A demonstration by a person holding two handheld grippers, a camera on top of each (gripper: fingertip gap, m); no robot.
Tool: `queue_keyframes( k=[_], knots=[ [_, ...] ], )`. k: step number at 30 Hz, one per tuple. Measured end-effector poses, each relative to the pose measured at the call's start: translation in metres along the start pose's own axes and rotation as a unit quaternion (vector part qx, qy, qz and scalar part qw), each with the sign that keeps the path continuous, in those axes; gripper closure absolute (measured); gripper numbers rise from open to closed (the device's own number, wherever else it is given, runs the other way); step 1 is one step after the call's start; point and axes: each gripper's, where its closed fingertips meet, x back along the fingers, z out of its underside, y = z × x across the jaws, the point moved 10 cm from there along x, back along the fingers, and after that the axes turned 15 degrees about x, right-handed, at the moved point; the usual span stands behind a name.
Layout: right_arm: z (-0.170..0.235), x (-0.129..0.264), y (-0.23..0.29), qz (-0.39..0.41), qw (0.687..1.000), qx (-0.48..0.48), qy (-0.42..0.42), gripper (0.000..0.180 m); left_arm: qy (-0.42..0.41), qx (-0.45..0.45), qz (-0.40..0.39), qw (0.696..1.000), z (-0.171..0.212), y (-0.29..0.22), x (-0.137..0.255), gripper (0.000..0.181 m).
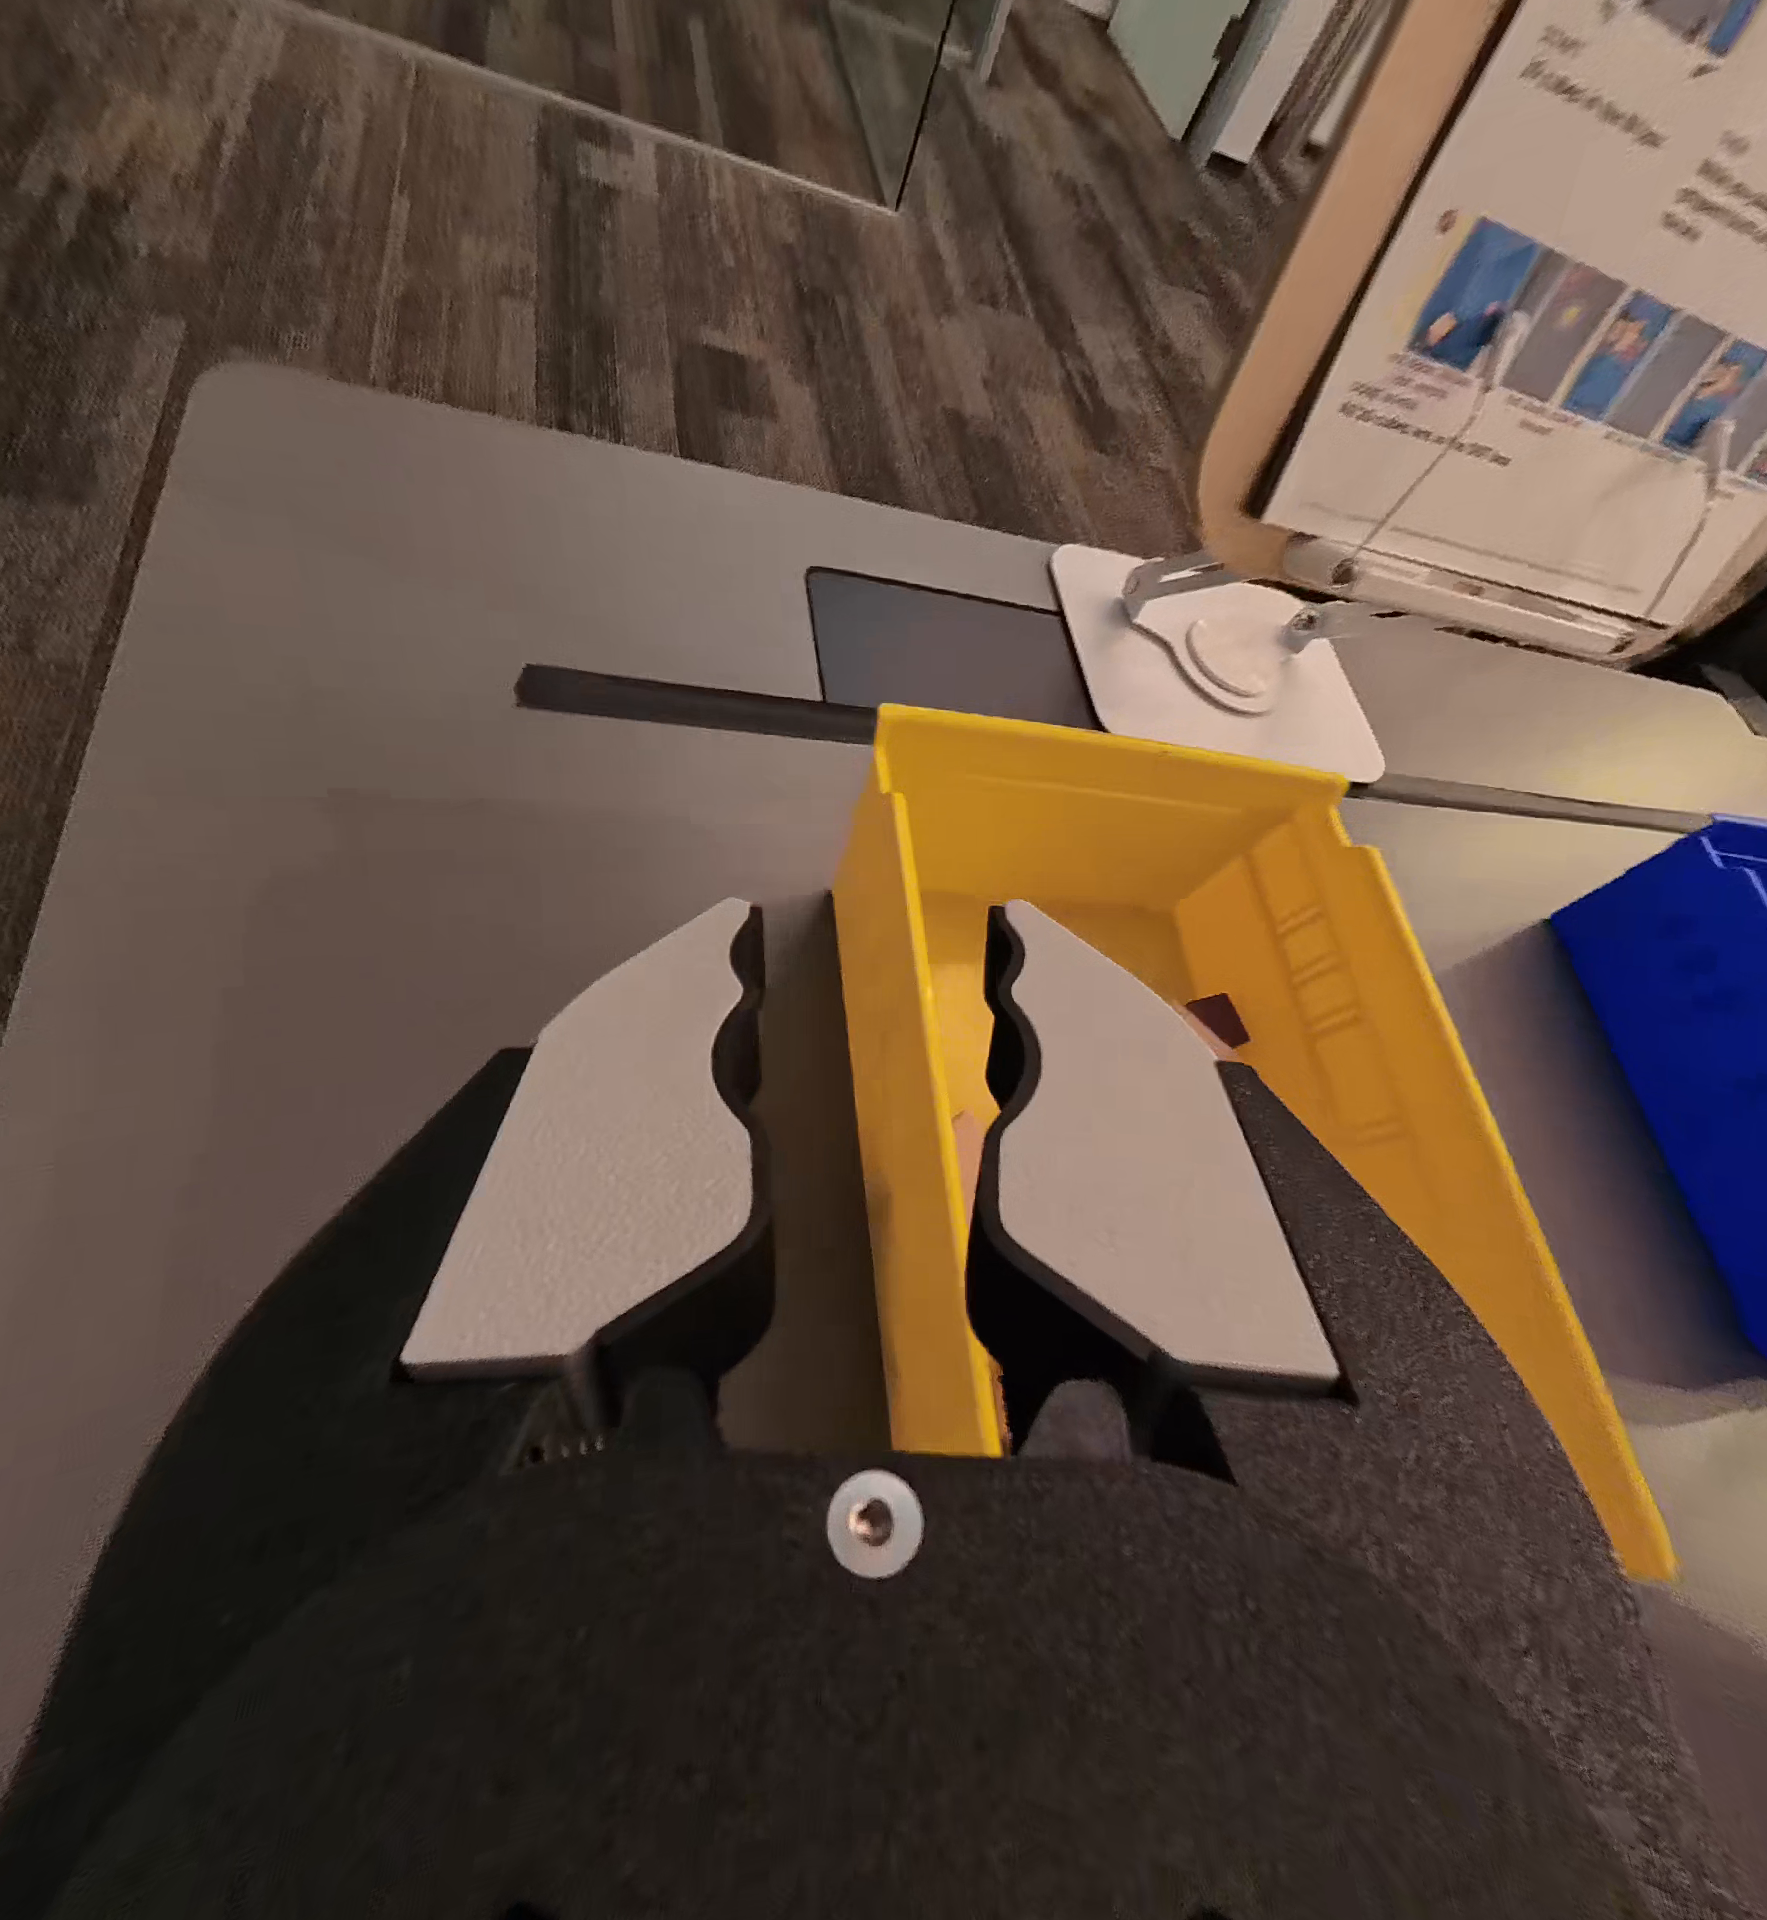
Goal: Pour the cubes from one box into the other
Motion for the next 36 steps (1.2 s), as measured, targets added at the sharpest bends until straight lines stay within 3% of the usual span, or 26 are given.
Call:
queue_keyframes(
  k=[5, 11, 14, 18, 24, 27, 31, 36],
  knots=[
    [0.027, -0.065, -0.004, 0.05, 0.995, -0.049, 0.069, 0.121, 0.067, 0.012, -0.016, 0.998, 0.009, 0.01, -0.021, 0.126],
    [0.036, -0.115, -0.009, 0.012, 0.978, -0.169, 0.117, 0.109, 0.118, 0.03, 0.023, 0.992, 0.015, 0.005, -0.038, 0.126],
    [0.039, -0.132, -0.012, 0.031, 0.968, -0.182, 0.167, 0.1, 0.135, 0.018, -0.001, 0.991, 0.018, 0.003, -0.042, 0.125],
    [0.045, -0.153, -0.018, 0.078, 0.954, -0.169, 0.233, 0.1, 0.186, 0.005, -0.054, 0.981, 0.027, 0.004, -0.051, 0.124],
    [0.066, -0.18, -0.007, 0.084, 0.932, -0.177, 0.306, 0.097, 0.233, -0.01, -0.116, 0.965, 0.037, 0.001, -0.067, 0.133],
    [0.068, -0.191, -0.005, 0.087, 0.917, -0.193, 0.338, 0.108, 0.262, -0.016, -0.15, 0.953, 0.043, 0.003, -0.076, 0.137],
    [0.069, -0.207, 0.004, 0.075, 0.901, -0.189, 0.383, 0.119, 0.272, -0.008, -0.143, 0.952, 0.045, 0.001, -0.081, 0.145],
    [0.072, -0.219, 0.007, 0.101, 0.884, -0.149, 0.432, 0.12, 0.322, 0.0, -0.135, 0.937, 0.056, 0.002, -0.088, 0.149]
  ],
)
